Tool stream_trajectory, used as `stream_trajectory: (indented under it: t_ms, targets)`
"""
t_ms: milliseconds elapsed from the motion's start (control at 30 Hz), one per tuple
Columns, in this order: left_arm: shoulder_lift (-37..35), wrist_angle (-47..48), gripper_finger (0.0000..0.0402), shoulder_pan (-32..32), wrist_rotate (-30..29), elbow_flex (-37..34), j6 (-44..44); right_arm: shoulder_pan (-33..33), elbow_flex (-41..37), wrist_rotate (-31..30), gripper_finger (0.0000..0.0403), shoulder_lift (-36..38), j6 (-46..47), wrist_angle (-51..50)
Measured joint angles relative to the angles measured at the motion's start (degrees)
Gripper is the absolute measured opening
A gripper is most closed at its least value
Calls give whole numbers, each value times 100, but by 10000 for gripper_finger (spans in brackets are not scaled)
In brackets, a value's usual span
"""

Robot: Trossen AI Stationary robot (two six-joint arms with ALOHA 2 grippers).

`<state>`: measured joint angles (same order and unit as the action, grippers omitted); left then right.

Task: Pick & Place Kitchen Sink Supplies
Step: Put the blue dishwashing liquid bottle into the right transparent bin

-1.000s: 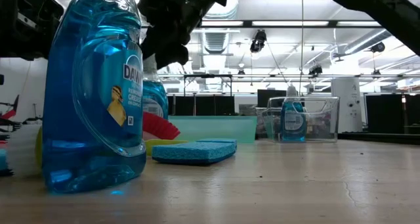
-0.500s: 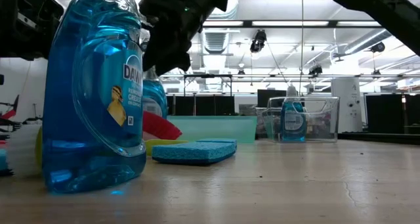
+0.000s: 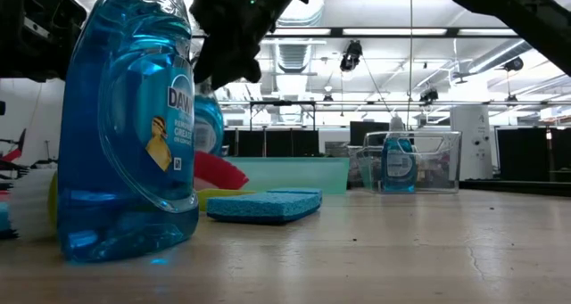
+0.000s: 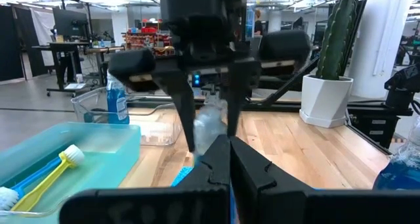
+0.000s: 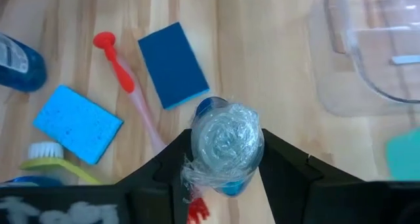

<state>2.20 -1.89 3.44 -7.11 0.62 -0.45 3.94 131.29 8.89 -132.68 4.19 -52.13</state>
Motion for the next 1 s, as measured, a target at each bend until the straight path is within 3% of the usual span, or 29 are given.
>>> stream_trajectory:
  t_ms: [300, 500, 733, 1000]
  targets:
    - [0, 0, 3, 1, 0, 0, -1, 109, 354, -24, 142, 211, -60, -643]
    - [0, 0, 3, 0, 0, 0, -2, 207, 360, -423, 142, 621, -170, -947]
    - [0, 0, 3, 2, 0, 0, 0, 425, 360, -1209, 144, 1161, -53, -1456]
    - [0, 0, 3, 0, 0, 0, -2, 796, 358, -2282, 144, 1628, 1281, -2224]
